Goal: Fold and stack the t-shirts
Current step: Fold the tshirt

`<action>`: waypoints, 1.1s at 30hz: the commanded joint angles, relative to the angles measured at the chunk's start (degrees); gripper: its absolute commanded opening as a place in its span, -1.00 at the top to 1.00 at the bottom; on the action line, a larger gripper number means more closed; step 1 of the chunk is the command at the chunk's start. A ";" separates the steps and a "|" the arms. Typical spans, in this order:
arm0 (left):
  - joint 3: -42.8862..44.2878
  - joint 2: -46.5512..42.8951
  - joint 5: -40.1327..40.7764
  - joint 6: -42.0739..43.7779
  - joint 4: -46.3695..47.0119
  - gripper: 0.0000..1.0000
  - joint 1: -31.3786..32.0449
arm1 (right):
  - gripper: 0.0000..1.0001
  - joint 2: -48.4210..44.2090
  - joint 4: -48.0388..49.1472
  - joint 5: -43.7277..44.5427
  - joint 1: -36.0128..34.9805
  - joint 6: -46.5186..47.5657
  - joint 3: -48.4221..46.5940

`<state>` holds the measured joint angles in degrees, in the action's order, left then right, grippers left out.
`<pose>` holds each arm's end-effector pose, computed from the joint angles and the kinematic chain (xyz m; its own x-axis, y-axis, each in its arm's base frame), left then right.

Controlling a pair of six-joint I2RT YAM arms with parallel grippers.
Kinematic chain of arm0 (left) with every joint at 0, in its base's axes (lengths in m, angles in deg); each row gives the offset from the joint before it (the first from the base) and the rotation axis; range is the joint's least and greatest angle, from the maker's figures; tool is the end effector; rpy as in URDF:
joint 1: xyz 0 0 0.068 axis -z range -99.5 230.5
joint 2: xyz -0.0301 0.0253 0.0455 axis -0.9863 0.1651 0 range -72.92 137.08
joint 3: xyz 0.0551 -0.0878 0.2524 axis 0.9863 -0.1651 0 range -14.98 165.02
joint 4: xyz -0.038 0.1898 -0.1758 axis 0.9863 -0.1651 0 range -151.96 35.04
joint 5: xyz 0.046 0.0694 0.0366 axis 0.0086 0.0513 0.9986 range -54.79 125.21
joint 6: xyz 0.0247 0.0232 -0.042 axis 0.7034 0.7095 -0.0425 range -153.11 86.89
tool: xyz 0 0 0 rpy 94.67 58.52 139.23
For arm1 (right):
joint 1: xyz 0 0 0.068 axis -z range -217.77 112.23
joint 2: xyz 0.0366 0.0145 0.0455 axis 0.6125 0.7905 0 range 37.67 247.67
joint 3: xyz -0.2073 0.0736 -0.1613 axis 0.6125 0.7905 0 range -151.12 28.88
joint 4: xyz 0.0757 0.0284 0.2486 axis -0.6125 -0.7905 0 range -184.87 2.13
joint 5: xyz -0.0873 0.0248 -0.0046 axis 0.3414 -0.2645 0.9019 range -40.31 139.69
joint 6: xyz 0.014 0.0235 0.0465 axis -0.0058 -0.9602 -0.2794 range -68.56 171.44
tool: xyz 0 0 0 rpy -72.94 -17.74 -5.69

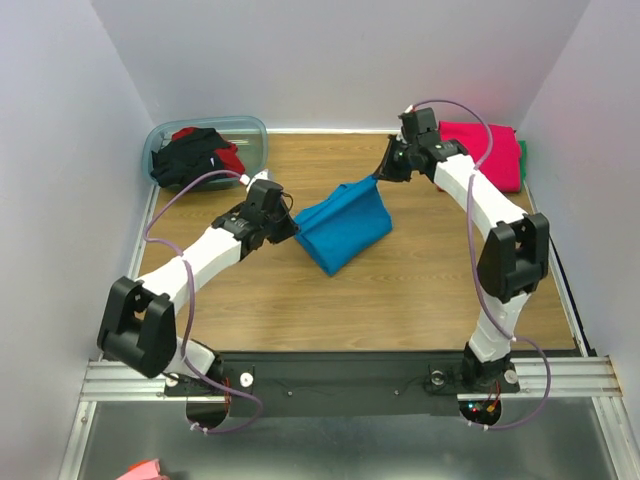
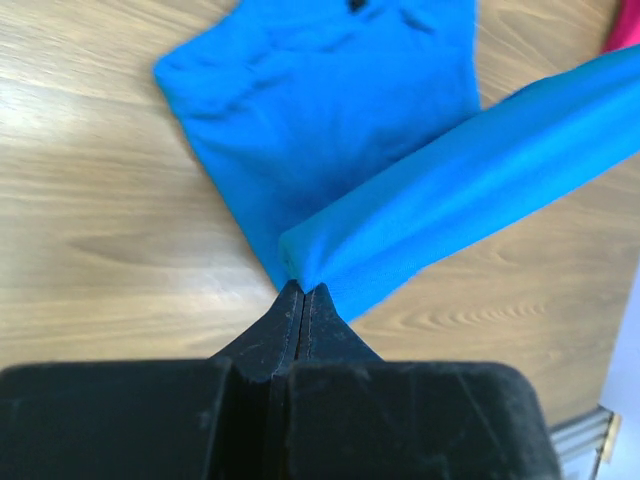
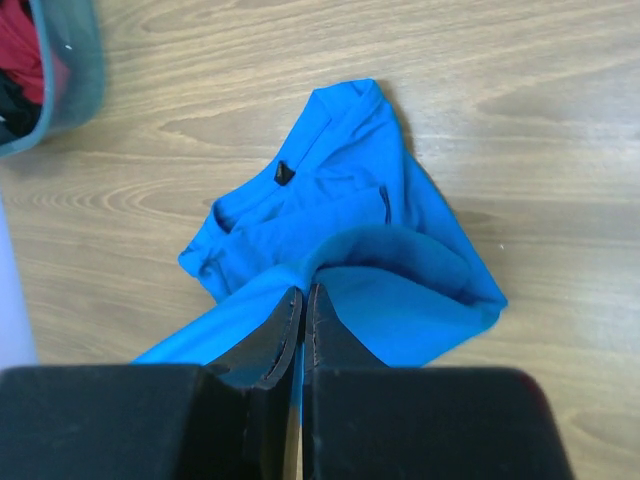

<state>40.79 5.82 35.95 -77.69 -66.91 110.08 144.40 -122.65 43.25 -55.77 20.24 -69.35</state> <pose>0.2675 -0.1514 0.2693 -0.6946 -0.4126 -0.5892 -0.0043 0.8215 -0.5702 0.4047 0.1357 0.3144 -0.7571 0.2952 -0.5828 0.0087 0.8966 0.4428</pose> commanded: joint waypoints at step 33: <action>8.04 10.12 -10.22 4.33 4.99 -0.94 -3.22 | -1.00 3.85 14.56 -17.45 0.16 1.95 6.63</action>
<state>50.15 19.59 29.65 -72.14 -66.54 103.35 154.57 -115.07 35.41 -55.31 24.44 -69.44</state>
